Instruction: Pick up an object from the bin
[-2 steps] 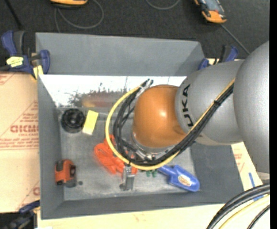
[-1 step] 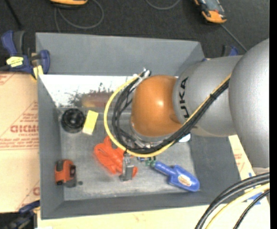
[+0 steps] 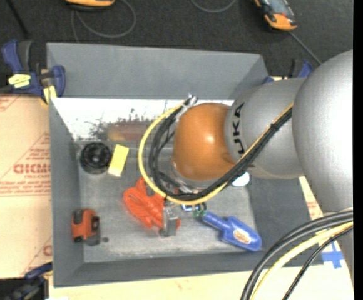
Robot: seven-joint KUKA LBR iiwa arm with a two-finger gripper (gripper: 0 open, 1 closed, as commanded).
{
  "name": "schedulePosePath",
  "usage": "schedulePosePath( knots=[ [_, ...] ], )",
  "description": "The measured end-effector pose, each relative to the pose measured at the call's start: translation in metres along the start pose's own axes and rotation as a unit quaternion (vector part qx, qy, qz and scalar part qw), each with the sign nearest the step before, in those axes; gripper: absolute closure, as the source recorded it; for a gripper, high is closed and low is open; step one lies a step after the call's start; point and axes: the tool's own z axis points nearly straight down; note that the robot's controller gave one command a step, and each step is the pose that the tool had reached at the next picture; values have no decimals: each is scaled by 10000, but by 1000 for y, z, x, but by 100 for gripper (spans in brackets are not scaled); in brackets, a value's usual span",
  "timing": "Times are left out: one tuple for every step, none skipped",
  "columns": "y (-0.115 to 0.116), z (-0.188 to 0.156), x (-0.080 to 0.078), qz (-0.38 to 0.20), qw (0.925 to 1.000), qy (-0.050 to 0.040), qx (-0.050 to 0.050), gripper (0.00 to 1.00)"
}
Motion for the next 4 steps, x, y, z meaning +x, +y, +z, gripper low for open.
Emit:
schedulePosePath(
  knots=[
    [10,14,-14,-802,9968,9,1,0],
    [18,28,-26,-1886,9820,-32,-11,100],
    [18,28,-26,-1879,9822,-33,-14,100],
    [28,-40,47,-1921,9814,16,-17,100]
  ],
)
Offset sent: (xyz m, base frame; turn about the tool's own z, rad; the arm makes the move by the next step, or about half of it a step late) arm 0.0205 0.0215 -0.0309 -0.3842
